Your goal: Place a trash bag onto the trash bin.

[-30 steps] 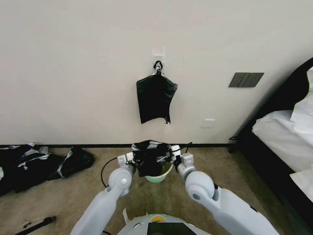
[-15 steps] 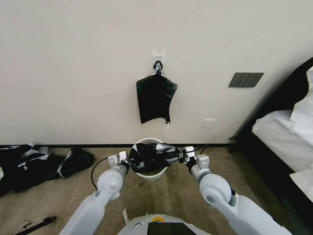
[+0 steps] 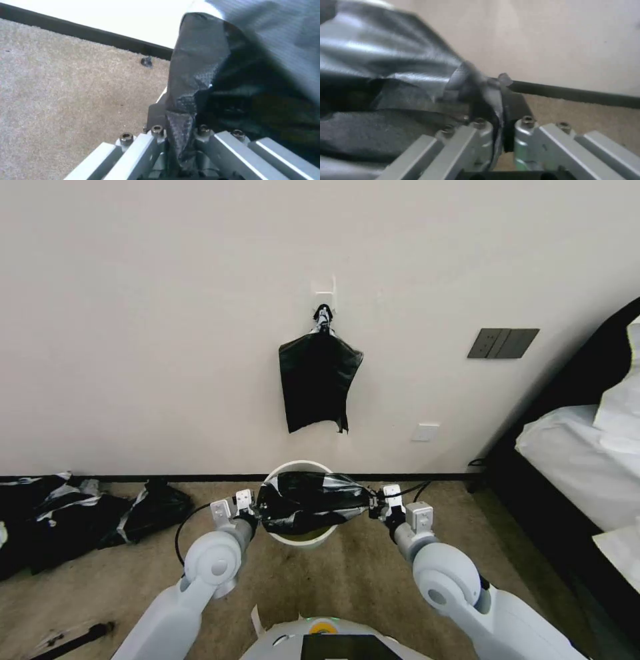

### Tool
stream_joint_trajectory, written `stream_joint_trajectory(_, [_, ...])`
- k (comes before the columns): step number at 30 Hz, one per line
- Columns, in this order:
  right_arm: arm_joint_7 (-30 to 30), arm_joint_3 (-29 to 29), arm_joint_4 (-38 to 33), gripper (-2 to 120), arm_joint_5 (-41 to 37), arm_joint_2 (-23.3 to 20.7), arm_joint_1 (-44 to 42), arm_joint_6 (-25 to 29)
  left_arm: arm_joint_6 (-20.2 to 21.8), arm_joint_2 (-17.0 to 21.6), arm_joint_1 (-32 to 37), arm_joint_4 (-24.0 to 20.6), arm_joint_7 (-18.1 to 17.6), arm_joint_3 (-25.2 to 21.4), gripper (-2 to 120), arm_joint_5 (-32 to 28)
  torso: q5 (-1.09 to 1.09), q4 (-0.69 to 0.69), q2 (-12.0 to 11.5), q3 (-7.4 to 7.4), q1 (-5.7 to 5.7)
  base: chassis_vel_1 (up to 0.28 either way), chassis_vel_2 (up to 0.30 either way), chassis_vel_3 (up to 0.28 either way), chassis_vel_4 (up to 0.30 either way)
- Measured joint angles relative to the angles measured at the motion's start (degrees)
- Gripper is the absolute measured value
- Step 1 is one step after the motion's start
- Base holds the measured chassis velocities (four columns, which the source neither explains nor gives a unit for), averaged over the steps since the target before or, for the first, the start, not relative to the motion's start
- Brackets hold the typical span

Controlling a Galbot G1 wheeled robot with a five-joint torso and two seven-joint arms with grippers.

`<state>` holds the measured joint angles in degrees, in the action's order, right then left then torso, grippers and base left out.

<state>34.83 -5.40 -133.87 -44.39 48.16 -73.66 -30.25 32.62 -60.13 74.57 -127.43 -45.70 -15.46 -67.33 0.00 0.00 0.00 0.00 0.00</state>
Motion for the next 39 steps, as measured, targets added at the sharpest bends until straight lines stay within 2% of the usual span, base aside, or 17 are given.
stream_joint_trajectory(3, [-4.3,0.5,-1.2,21,6.3,-0.9,-1.7,1.4,0.1,0.0,-0.2,-0.1,-0.1,0.0,1,-0.2,0.0,0.0,0.0,0.0,0.0,0.0,0.0,0.0,0.0])
stream_joint_trajectory(4, [-4.3,0.5,-1.2,21,6.3,-0.9,-1.7,1.4,0.1,0.0,-0.2,-0.1,-0.1,0.0,1,-0.2,0.0,0.0,0.0,0.0,0.0,0.0,0.0,0.0,0.0])
stream_joint_trajectory(7, [-11.2,-2.4,-3.4,37,11.8,-3.2,-5.6,4.0,0.3,0.6,-0.7,0.0,-0.4,-0.3,1,-1.0,-0.01,-0.01,0.0,0.0,0.0,0.0,0.0,0.0,0.0])
stream_joint_trajectory(8, [-11.2,-2.4,-3.4,37,11.8,-3.2,-5.6,4.0,0.3,0.6,-0.7,0.0,-0.4,-0.3,1,-1.0,-0.01,-0.01,0.0,0.0,0.0,0.0,0.0,0.0,0.0])
stream_joint_trajectory(13, [-16.0,-4.8,-5.4,55,20.7,-6.3,-7.2,7.0,1.1,1.8,-0.8,-0.6,-1.0,-0.8,1,-2.0,0.0,0.0,0.0,0.0,0.0,0.0,0.0,0.0,0.0])
stream_joint_trajectory(16, [-19.1,-5.1,-6.5,70,25.5,-7.4,-6.4,6.6,1.4,2.3,-0.8,-1.1,-1.5,-1.0,1,-2.6,0.01,0.01,0.0,0.0,0.0,0.0,0.0,0.0,0.0])
stream_joint_trajectory(17, [-19.1,-5.1,-6.5,70,25.5,-7.4,-6.4,6.6,1.4,2.3,-0.8,-1.1,-1.5,-1.0,1,-2.6,0.01,0.01,0.0,0.0,0.0,0.0,0.0,0.0,0.0])
stream_joint_trajectory(20, [-24.3,-4.6,-6.5,84,29.1,-8.8,-4.0,5.7,1.8,2.7,-0.9,-1.9,-1.7,-0.9,1,-2.4,0.0,-0.02,0.0,0.0,0.0,0.0,0.0,0.0,0.0])
stream_joint_trajectory(21, [-24.3,-4.6,-6.5,84,29.1,-8.8,-4.0,5.7,1.8,2.7,-0.9,-1.9,-1.7,-0.9,1,-2.4,0.0,-0.02,0.0,0.0,0.0,0.0,0.0,0.0,0.0])
stream_joint_trajectory(24, [-29.0,-0.5,-5.5,97,31.8,-10.4,2.7,3.8,2.4,3.0,-0.8,-3.4,-1.7,0.2,1,-0.3,0.0,0.01,0.0,0.0,0.0,0.0,0.0,0.0,0.0])
stream_joint_trajectory(27, [-31.0,2.0,-4.6,99,34.5,-10.9,5.5,3.4,2.7,3.2,-0.7,-4.2,-1.9,0.7,1,0.3,0.01,0.01,0.0,0.0,0.0,0.0,0.0,0.0,0.0])
stream_joint_trajectory(33, [-36.0,8.9,-0.9,100,45.1,-11.4,12.2,2.1,3.4,3.8,-0.6,-5.8,-2.3,2.1,1,2.2,0.0,0.0,0.0,0.0,0.0,0.0,0.0,0.0,0.0])
stream_joint_trajectory(38, [-37.5,10.6,0.8,100,49.7,-11.4,14.4,2.2,3.6,3.7,-0.7,-5.8,-2.5,2.8,1,2.3,0.01,0.0,0.0,0.0,0.0,0.0,0.0,0.0,0.0])
stream_joint_trajectory(39, [-38.6,10.9,1.1,100,52.8,-11.8,14.8,3.1,3.7,3.6,-0.8,-5.8,-2.6,3.0,1,2.3,0.0,0.01,0.0,0.0,0.0,0.0,0.0,0.0,0.0])
